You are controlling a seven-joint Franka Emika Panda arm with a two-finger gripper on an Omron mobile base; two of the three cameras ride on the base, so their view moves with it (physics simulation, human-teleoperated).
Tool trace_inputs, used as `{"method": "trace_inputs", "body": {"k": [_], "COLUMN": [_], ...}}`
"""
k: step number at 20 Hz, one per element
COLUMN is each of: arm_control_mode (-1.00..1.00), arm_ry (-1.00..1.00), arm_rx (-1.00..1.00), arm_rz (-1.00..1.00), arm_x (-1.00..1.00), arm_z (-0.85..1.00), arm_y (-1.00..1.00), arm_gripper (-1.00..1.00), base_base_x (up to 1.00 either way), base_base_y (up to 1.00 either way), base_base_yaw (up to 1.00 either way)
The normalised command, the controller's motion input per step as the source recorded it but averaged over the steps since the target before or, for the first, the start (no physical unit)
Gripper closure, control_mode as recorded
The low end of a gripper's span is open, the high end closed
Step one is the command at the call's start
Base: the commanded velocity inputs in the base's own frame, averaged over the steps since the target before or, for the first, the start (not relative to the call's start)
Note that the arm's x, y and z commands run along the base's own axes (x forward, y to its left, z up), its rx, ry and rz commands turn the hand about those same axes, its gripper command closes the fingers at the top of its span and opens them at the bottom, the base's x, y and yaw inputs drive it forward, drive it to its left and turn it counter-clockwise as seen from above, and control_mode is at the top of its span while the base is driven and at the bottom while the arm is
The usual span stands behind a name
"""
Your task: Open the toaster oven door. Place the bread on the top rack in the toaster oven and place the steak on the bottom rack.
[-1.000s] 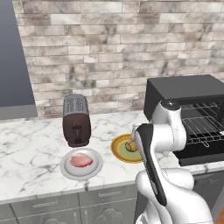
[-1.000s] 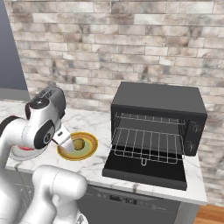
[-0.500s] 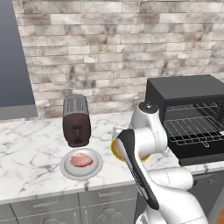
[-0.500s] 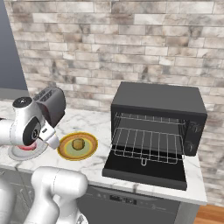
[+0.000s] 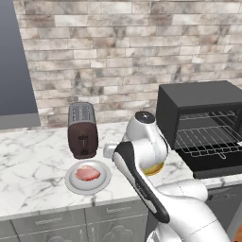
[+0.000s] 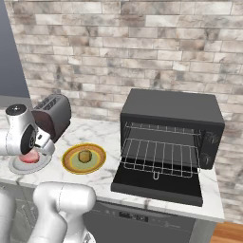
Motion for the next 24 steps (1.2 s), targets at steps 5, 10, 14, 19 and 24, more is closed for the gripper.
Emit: {"method": "trace_inputs", "body": {"k": [5, 10, 14, 19, 24], "arm_control_mode": [-1.00, -1.00, -1.00, -1.00, -1.00], "arm_ry": [0.00, 0.00, 0.00, 0.00, 0.00], "arm_rx": [-0.09, -0.12, -0.12, -0.11, -0.14], "arm_rz": [0.43, 0.33, 0.18, 0.13, 0.04], "arm_x": [0.17, 0.09, 0.04, 0.03, 0.07], "arm_z": [-0.04, -0.05, -0.08, -0.14, -0.38], "arm_y": [0.53, 0.56, 0.60, 0.47, 0.11], "arm_gripper": [-1.00, -1.00, -1.00, -1.00, -1.00], "base_base_x": [0.00, 0.00, 0.00, 0.00, 0.00], "base_base_y": [0.00, 0.00, 0.00, 0.00, 0.00], "base_base_yaw": [0.00, 0.00, 0.00, 0.00, 0.00]}}
